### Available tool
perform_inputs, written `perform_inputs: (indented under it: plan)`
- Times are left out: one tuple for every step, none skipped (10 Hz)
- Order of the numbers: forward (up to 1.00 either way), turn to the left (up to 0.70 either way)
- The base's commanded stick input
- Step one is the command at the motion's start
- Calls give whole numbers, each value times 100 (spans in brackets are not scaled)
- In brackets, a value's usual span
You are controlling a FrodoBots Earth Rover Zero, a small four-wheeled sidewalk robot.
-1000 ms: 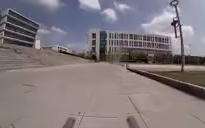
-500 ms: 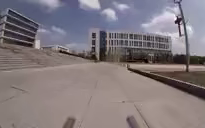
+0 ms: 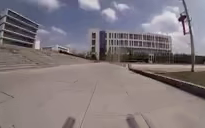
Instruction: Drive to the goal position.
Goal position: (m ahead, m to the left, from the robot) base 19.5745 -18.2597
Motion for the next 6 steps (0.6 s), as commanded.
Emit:
perform_inputs:
  plan:
    - [70,1]
    - [70,1]
    - [70,1]
    - [70,1]
    - [70,1]
    - [70,1]
